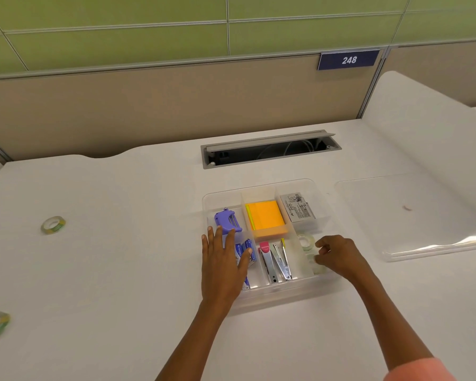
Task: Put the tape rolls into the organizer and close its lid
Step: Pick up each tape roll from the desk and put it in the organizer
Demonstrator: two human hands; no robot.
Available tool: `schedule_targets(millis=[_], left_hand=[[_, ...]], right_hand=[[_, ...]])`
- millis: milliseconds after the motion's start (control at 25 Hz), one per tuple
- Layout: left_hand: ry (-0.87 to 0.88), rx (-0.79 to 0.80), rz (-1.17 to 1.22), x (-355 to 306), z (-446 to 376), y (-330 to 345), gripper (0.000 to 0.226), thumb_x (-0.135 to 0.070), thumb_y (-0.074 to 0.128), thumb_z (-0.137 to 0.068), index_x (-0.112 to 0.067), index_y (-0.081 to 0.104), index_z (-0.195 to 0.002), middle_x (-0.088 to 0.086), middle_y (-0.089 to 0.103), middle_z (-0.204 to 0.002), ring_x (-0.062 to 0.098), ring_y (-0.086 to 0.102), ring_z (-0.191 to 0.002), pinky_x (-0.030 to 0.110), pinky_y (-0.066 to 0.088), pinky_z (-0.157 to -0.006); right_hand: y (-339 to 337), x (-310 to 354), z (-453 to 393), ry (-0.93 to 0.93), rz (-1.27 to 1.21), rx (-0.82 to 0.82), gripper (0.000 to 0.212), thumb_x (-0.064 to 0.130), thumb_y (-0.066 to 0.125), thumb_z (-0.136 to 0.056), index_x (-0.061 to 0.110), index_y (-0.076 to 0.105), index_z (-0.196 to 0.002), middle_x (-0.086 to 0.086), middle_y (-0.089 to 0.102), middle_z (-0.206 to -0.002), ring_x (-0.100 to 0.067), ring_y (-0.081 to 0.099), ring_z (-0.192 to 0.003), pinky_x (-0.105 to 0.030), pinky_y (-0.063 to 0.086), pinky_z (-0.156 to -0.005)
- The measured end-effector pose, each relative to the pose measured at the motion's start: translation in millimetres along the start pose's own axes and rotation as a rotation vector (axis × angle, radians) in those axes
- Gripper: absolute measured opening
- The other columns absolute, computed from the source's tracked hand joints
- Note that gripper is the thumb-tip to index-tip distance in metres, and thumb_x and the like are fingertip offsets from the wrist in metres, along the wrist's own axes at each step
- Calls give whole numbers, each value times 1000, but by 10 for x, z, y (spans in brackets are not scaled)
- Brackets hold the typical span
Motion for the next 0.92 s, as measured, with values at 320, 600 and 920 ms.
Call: schedule_targets(millis=[320, 600, 920], left_hand=[[-1, -4, 34, -4, 20, -7, 74, -61, 27, -75, -25, 22, -140, 5, 12, -155, 25, 1, -143, 29, -2, -105], [-3, 2, 31, -16, 30, -28, 78, -66, 21, -74, -25, 22, -140, 4, 11, -155, 25, 0, -143, 36, 3, -113], [31, -5, 96, -64, 36, -99, 91, -80, 8, -70, -23, 23, -139, 6, 12, -155, 25, 3, -143, 33, 0, -112]], right_hand=[[66, 16, -18, -44, 65, -30, 38, 4, 46, -83, 11, 57, -119, -18, 62, -120, -35, 59, -104, -38, 48, -90], [83, -12, -26, -40, 95, -48, 37, 3, 43, -85, 12, 57, -118, -18, 61, -120, -36, 60, -102, -37, 48, -88], [50, 98, 129, -203, 43, -215, 31, 3, 51, -84, 13, 61, -111, -14, 65, -109, -31, 64, -92, -36, 48, -77]])
Point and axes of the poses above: each hand's wrist, its own z-axis away from the middle knuckle, its own y-axis out of the palm, x = y × z, the point moved 3 cm from there along -z, towards the middle knuckle
